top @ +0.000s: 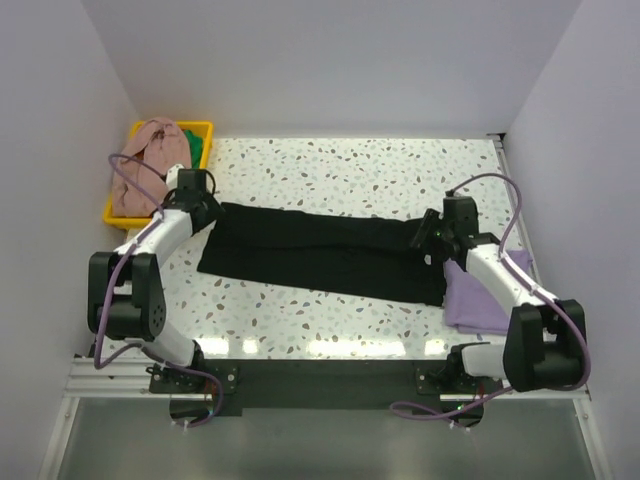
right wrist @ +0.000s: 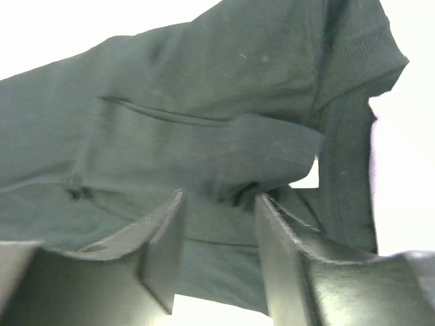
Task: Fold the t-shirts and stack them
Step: Fold the tshirt
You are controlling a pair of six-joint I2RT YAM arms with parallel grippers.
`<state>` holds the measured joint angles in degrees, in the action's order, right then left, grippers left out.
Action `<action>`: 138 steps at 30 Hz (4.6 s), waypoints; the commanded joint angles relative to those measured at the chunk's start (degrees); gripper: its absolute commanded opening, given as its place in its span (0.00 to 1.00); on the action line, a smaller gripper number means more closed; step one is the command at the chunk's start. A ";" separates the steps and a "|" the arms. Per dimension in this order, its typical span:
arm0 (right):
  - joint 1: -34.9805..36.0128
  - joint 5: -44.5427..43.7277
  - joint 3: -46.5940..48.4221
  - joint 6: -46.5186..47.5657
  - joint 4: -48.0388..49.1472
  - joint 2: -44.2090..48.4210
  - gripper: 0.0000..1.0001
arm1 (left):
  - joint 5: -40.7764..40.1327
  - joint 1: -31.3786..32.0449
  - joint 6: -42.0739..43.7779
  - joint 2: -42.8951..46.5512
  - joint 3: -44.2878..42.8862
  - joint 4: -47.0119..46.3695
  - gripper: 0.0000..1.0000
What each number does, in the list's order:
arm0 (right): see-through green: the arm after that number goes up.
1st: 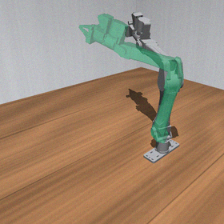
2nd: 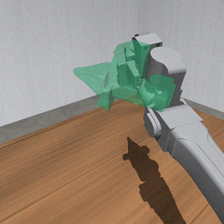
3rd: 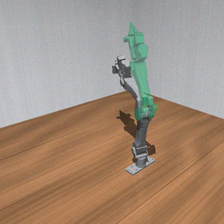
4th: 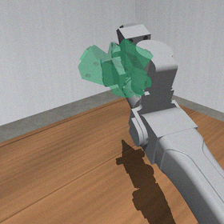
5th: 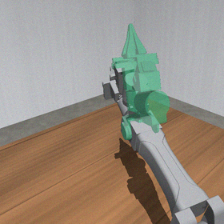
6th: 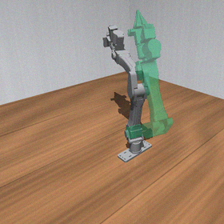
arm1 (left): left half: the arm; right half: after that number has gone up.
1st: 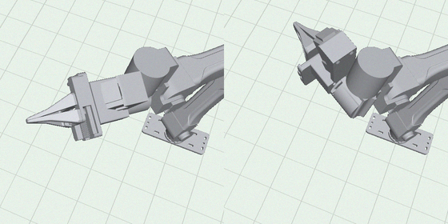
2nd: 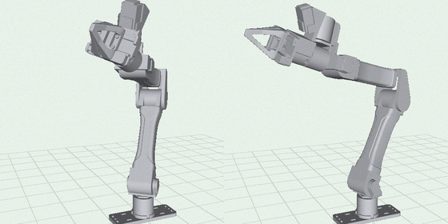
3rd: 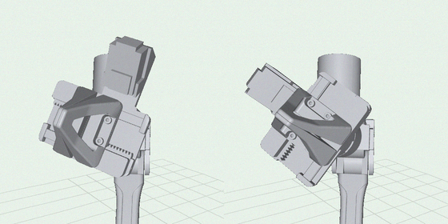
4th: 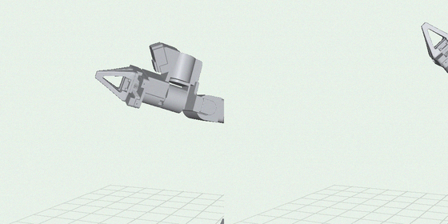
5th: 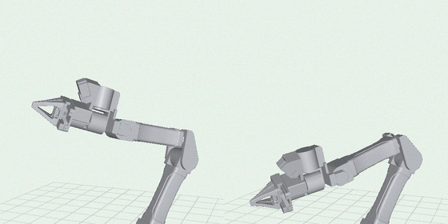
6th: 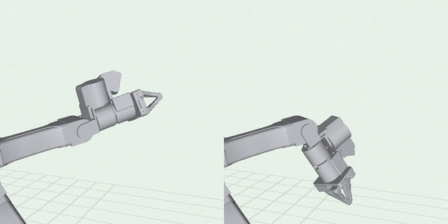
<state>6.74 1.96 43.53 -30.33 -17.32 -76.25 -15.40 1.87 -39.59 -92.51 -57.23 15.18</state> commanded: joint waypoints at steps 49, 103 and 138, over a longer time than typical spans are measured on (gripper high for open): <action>0.11 2.87 7.54 -1.58 2.90 -10.51 0.25 | 41.41 32.75 1.36 -27.37 -20.90 -29.94 0.54; 0.11 11.15 -10.75 -2.63 0.17 17.54 0.47 | 48.80 38.39 -0.22 -13.32 2.12 -46.82 0.39; 13.65 3.76 -7.58 -1.49 4.75 1.20 0.52 | 25.60 23.62 -0.75 -1.00 1.34 -15.28 0.40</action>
<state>20.21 5.26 34.72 -32.99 -13.32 -72.51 12.56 26.96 -41.04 -95.22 -52.58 -3.42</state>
